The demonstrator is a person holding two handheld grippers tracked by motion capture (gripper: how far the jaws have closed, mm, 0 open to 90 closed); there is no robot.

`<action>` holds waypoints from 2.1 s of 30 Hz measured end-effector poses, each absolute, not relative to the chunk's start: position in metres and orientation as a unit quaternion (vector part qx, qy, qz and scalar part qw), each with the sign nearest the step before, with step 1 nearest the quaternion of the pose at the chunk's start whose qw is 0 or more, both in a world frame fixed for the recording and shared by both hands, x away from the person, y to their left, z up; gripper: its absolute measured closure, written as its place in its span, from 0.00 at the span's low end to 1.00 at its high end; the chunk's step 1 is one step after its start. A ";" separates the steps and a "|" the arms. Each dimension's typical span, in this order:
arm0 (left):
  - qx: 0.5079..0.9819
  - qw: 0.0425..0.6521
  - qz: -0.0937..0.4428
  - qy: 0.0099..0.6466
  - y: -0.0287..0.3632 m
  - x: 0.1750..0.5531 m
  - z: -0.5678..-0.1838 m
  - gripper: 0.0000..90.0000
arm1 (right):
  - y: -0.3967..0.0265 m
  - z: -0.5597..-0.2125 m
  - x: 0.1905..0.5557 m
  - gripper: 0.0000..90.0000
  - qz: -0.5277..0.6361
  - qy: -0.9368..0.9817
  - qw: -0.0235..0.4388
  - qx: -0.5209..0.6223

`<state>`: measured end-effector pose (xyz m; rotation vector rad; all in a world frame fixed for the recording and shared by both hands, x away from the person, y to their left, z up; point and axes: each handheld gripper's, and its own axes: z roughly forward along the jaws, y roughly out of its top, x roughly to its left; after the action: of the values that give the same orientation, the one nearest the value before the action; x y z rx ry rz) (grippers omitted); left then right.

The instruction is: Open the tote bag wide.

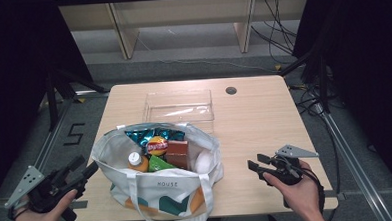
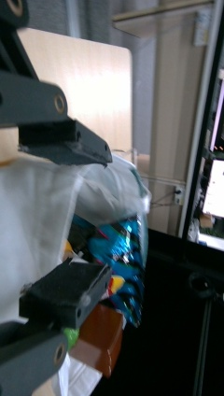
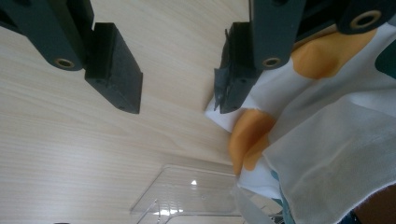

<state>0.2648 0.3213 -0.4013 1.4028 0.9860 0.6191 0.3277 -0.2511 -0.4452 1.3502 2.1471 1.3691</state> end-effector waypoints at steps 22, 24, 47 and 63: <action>0.757 0.561 0.217 0.256 0.229 0.271 -0.396 0.49 | -0.243 -0.442 0.326 0.55 0.482 0.731 0.111 0.470; 0.771 0.546 0.214 0.247 0.222 0.272 -0.398 0.49 | -0.247 -0.443 0.329 0.55 0.477 0.737 0.127 0.461; 0.852 0.435 0.221 0.192 0.199 0.285 -0.408 0.89 | -0.233 -0.435 0.330 0.56 0.498 0.730 0.100 0.457; 0.848 0.452 0.190 0.203 0.202 0.269 -0.392 0.97 | -0.166 -0.388 0.332 0.58 0.543 0.716 0.030 0.437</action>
<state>0.2686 0.2017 -0.3917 2.0943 0.5026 0.4690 0.3318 -0.1658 -0.3882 1.3462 2.2080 1.6748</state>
